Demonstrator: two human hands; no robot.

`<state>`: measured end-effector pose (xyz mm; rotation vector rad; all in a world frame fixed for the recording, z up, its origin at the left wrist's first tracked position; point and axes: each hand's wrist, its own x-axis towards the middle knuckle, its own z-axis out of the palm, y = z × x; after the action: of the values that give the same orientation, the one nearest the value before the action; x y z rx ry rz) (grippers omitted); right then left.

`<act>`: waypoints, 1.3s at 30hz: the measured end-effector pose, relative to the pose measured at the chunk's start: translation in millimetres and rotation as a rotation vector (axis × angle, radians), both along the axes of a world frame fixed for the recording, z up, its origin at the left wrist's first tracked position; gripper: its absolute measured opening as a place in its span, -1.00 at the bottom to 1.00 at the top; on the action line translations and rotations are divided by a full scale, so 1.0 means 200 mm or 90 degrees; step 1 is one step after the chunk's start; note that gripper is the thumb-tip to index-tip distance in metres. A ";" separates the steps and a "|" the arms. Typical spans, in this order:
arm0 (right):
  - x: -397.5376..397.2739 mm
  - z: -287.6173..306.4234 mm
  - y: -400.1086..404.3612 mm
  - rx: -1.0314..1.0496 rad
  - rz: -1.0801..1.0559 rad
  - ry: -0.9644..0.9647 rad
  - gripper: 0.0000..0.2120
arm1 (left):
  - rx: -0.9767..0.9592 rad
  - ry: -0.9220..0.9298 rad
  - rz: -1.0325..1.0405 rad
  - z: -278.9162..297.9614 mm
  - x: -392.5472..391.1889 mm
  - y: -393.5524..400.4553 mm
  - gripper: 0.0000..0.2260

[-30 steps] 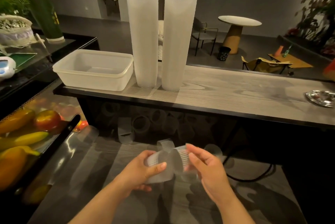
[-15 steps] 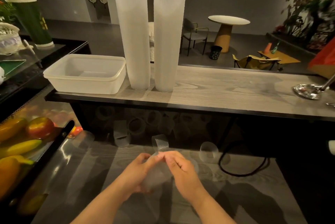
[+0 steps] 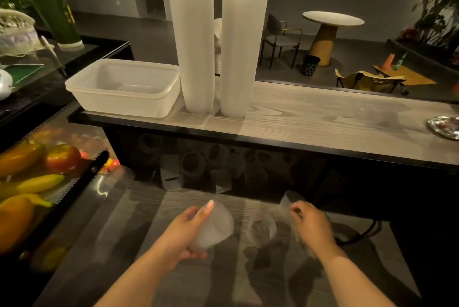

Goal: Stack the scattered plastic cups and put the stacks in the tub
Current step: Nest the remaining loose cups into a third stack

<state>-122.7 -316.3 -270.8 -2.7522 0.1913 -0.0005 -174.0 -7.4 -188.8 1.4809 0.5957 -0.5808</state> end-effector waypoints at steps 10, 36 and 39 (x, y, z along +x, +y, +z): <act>-0.32 0.43 0.55 0.668 0.146 -0.016 -0.65 | 0.046 -0.028 -0.047 0.02 -0.06 -0.01 -0.23; -0.31 0.37 0.77 0.353 0.126 -0.145 -0.67 | 0.016 -0.028 0.036 0.04 -0.13 0.24 -0.56; -0.20 0.19 0.64 0.023 -0.037 0.098 -0.40 | -0.018 -0.032 0.048 0.04 -0.14 0.30 -0.41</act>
<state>-163.2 -187.6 -233.6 -2.7108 0.3088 0.1978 -203.0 52.4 -181.7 1.4360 0.5996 -0.4896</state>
